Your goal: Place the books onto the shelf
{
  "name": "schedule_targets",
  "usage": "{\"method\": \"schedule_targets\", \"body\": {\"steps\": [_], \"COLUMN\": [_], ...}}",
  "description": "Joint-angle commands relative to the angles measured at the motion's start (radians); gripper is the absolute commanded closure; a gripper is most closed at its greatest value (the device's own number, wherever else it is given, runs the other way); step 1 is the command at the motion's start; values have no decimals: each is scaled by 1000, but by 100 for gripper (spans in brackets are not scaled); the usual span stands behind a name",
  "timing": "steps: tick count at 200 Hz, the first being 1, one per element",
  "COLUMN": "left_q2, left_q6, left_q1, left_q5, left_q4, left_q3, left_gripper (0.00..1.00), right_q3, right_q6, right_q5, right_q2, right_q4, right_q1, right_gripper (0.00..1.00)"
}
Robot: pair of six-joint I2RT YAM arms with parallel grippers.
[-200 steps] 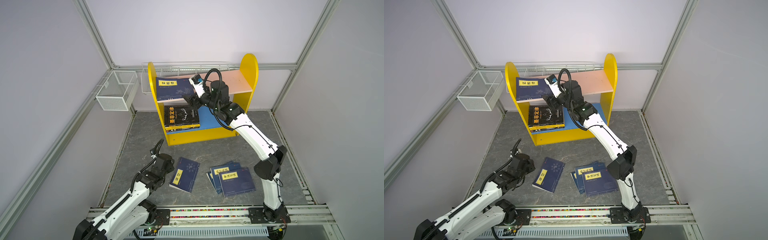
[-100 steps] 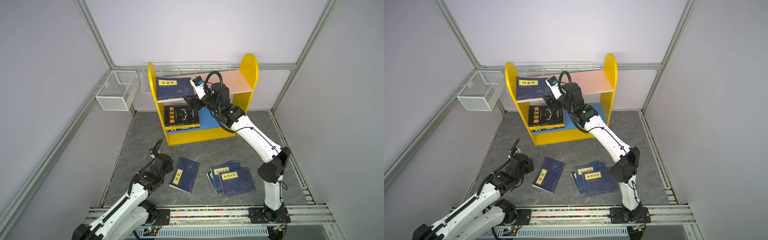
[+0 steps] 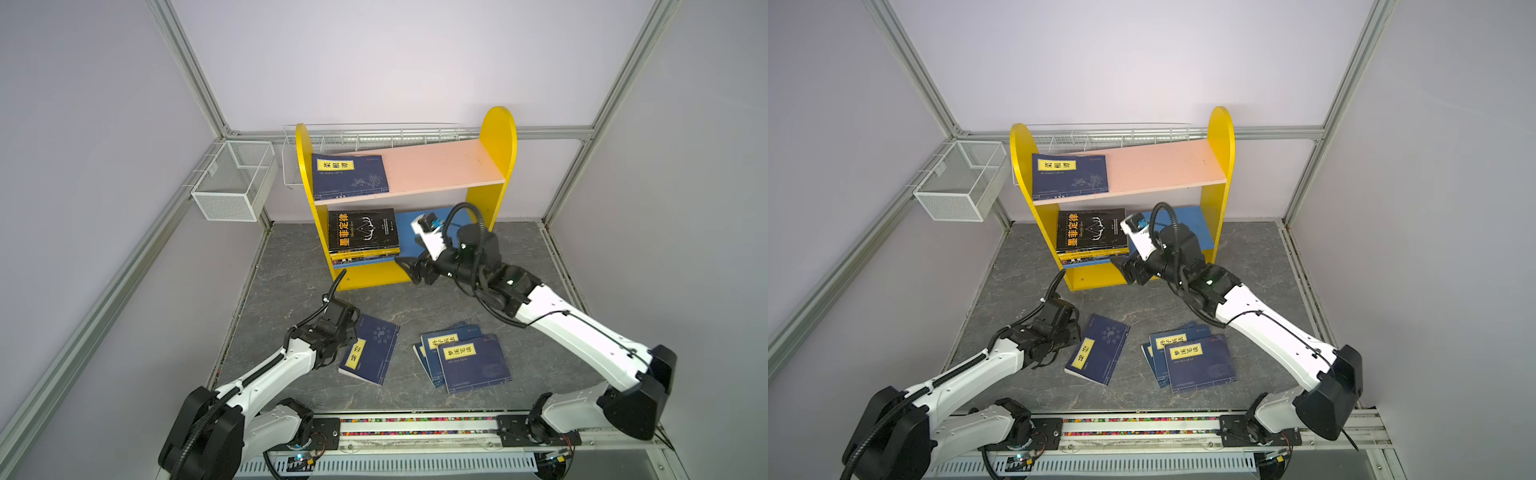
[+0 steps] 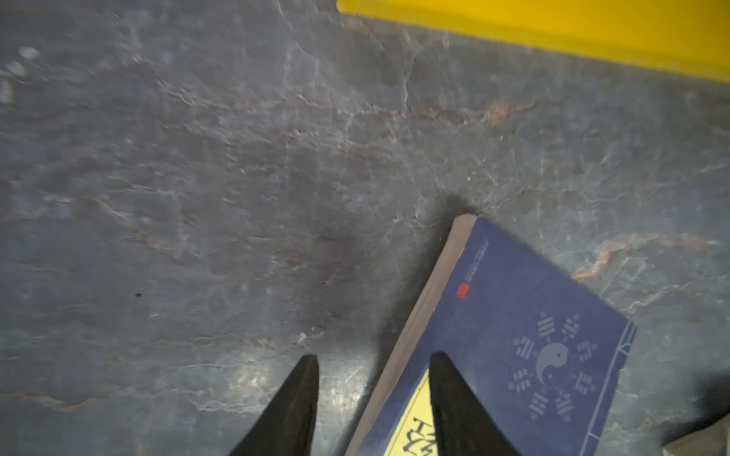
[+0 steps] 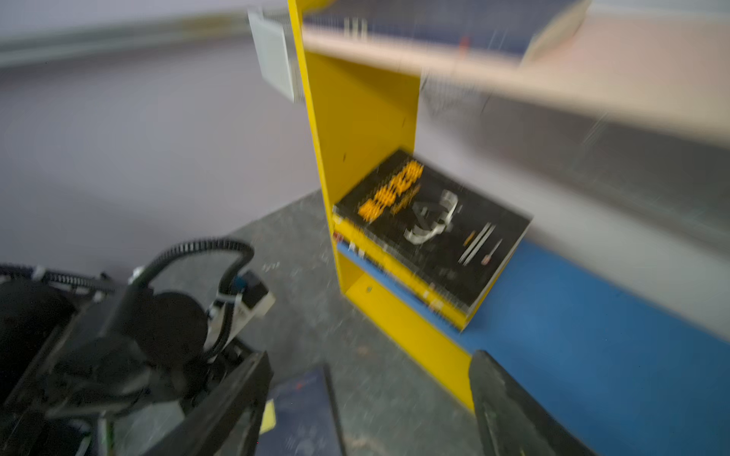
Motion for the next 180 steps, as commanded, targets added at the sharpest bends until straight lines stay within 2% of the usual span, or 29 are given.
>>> {"method": "schedule_targets", "body": {"steps": [1, 39, 70, 115, 149, 180], "left_q2": [75, 184, 245, 316, 379, 443], "left_q6": [26, 41, 31, 12, 35, 61], "left_q1": [0, -3, -10, -77, -114, -123], "left_q5": [89, 132, 149, 125, 150, 209], "left_q4": [8, 38, 43, 21, -1, -2], "left_q3": [39, 44, 38, 47, 89, 118], "left_gripper": [53, 55, 66, 77, 85, 93], "right_q3": [-143, -191, -127, -60, -69, -111], "right_q6": [151, 201, 204, 214, 275, 389], "right_q5": [-106, -247, -273, -356, -408, -495], "right_q2": [63, 221, 364, 507, 540, 495], "right_q4": [-106, -137, -266, -377, -336, -162], "right_q1": [22, 65, 59, 30, -32, -122], "right_gripper": [20, 22, 23, 24, 26, 26]}}
